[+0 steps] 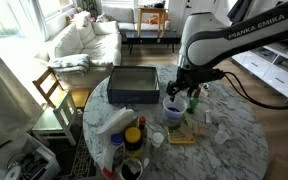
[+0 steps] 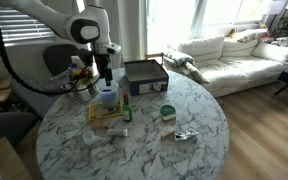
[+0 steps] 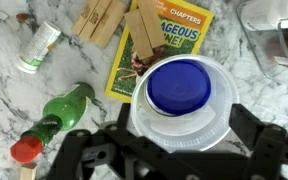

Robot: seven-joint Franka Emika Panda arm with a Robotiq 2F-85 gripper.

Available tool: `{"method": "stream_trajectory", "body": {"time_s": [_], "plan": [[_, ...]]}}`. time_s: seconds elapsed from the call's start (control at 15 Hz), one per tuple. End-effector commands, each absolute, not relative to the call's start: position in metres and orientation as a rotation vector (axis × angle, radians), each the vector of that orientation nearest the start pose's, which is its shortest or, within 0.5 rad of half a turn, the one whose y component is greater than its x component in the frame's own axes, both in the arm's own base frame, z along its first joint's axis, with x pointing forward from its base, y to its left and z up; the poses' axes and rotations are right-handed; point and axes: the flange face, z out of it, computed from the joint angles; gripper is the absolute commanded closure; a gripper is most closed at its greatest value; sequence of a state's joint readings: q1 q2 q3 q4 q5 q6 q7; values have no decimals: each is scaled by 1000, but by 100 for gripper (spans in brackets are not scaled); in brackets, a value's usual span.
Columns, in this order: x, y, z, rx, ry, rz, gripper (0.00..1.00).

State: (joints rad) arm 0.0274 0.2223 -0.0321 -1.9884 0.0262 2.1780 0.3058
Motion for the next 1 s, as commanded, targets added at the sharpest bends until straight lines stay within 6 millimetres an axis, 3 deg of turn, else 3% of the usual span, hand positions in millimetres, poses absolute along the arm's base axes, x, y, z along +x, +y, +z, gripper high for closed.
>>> {"method": "stream_trajectory", "body": {"time_s": [0.0, 0.33, 0.93], "plan": [[587, -2, 357, -3087, 530, 53, 0], [584, 11, 392, -3068, 534, -10, 0], [557, 41, 472, -3115, 546, -36, 0]]}}
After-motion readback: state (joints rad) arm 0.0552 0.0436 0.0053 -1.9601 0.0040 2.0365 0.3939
